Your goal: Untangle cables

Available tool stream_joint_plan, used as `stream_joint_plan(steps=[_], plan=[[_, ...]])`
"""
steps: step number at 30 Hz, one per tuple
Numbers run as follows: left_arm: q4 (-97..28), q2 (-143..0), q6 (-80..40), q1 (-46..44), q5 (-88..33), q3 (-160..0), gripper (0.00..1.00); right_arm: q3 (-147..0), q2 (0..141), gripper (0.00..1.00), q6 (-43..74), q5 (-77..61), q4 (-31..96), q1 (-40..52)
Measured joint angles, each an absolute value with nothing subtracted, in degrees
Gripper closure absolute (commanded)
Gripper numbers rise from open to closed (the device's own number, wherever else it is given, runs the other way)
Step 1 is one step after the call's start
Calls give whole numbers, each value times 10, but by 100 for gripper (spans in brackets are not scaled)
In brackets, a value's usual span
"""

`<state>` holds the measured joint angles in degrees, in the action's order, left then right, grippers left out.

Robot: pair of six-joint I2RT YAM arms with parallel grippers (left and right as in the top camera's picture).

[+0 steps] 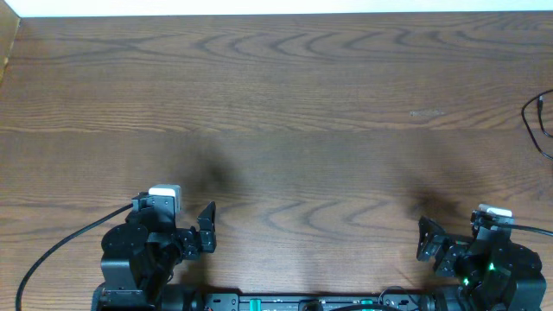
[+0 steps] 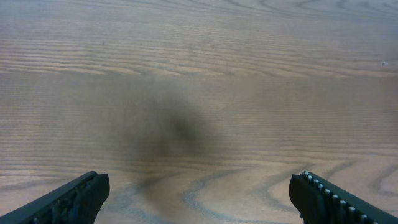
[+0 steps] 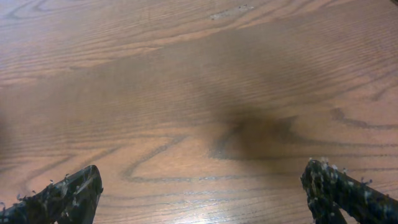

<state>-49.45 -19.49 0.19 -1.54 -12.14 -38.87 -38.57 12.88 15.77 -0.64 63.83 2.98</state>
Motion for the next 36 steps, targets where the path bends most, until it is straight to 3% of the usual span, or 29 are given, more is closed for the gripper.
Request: stream_joint_plan(steps=[23,36], plan=[[-519,-11,2,-13,-121,-389,2,-385,129,1,158,-6,638,30],[-536,-4,2,-11,-121,-388,2,-385,129,1,158,-6,638,30]])
